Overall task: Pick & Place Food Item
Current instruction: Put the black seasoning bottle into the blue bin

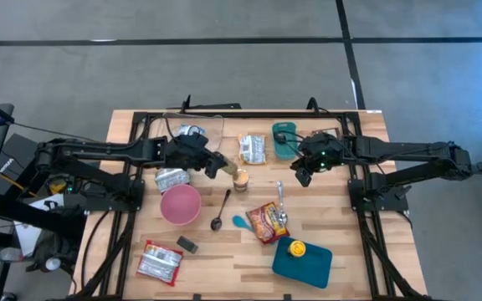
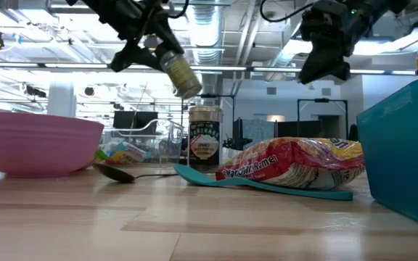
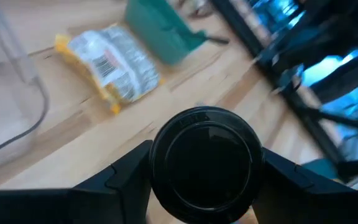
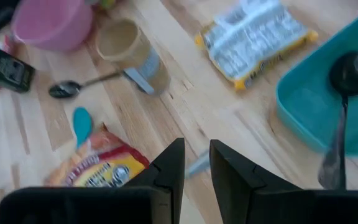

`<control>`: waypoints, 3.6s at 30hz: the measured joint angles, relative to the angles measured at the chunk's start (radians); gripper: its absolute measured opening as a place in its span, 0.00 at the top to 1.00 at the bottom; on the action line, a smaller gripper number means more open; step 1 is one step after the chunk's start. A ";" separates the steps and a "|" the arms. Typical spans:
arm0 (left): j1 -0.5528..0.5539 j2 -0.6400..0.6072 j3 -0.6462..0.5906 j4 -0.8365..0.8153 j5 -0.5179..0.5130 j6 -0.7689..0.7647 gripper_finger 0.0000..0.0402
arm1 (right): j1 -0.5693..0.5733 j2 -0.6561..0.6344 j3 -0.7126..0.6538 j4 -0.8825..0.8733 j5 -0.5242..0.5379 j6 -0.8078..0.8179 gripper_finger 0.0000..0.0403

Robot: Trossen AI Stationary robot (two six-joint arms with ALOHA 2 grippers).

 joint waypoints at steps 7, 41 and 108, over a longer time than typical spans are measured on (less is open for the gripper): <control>0.008 0.001 0.000 0.096 0.000 -0.055 0.49 | 0.004 0.000 0.000 0.175 0.001 -0.024 0.83; 0.023 0.283 0.168 0.317 -0.016 -0.116 0.49 | 0.146 0.051 0.094 0.338 0.272 -0.230 0.63; 0.022 0.291 0.175 0.295 0.017 -0.108 0.48 | 0.105 0.489 0.415 0.162 0.225 -0.386 0.34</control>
